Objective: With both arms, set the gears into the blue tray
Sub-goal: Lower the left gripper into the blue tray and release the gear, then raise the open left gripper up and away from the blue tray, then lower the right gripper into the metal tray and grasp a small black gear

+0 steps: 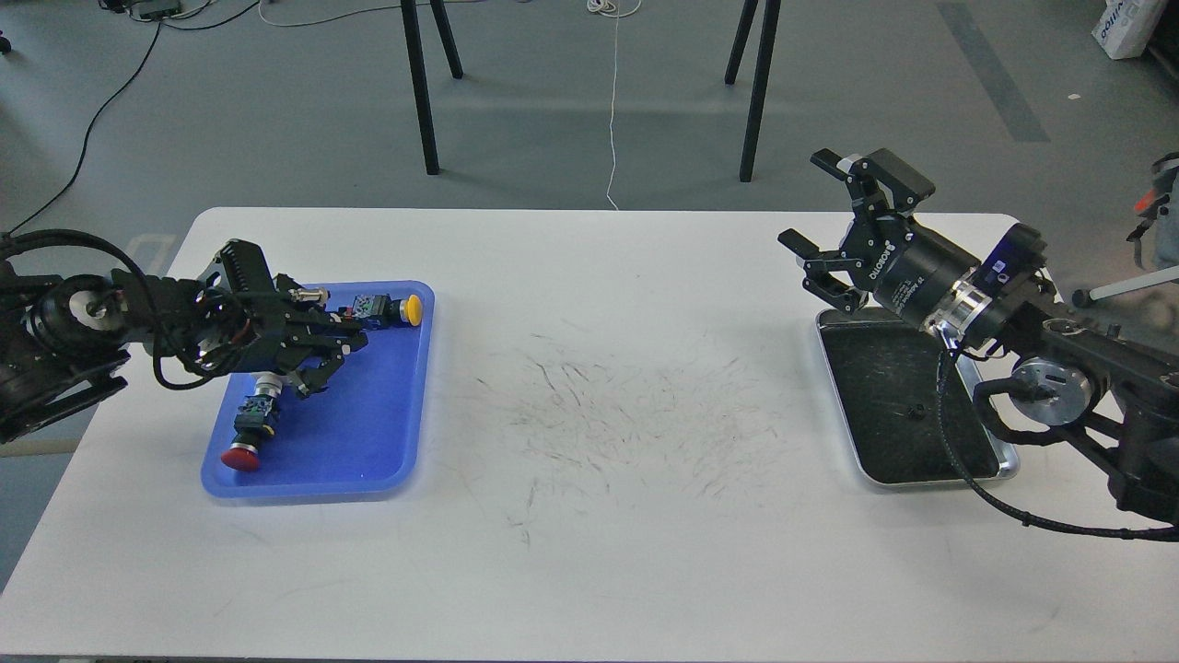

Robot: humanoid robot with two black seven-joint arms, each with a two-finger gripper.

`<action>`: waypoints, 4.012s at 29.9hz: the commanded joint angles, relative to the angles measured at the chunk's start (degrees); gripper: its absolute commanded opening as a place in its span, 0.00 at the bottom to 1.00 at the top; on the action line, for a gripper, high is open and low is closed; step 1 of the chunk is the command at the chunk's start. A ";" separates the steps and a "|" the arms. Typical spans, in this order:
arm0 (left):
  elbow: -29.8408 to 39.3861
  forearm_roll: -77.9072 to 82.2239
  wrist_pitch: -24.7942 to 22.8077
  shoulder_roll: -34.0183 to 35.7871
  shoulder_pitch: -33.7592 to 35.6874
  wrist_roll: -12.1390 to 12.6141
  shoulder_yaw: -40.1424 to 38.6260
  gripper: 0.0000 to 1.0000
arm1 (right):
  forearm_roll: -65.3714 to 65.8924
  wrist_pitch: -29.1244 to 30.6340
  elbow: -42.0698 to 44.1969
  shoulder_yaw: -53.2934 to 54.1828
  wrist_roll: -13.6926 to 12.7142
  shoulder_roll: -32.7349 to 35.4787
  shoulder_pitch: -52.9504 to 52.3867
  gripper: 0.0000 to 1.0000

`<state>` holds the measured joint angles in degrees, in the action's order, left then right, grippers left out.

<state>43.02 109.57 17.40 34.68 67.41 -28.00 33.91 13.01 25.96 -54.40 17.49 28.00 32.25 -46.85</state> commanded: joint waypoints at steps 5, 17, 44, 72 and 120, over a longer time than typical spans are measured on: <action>-1.09 -0.06 0.00 -0.49 -0.26 0.00 0.45 0.19 | 0.09 -0.03 0.08 -0.09 0.00 0.01 0.18 0.98; -1.53 -0.06 0.00 -0.58 -0.35 0.00 0.45 0.20 | 0.00 -0.03 0.17 0.62 0.00 0.01 0.18 0.98; -1.00 -35.64 -4.04 -6.90 -0.44 0.00 -9.83 0.87 | 6.84 0.05 0.26 0.35 0.00 4.75 -0.09 0.98; -3.20 -83.45 -10.98 -10.95 -12.48 0.00 -40.24 0.99 | 52.29 -0.12 2.81 -0.18 0.00 10.12 -1.76 0.98; -3.47 -92.52 -20.74 -11.21 -20.30 0.00 -47.19 1.00 | 81.39 -1.26 9.67 -28.56 0.00 4.23 -13.10 0.97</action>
<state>39.54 17.05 -3.35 23.49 47.12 -28.00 -13.27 94.45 24.80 -44.79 -10.82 28.01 36.69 -59.77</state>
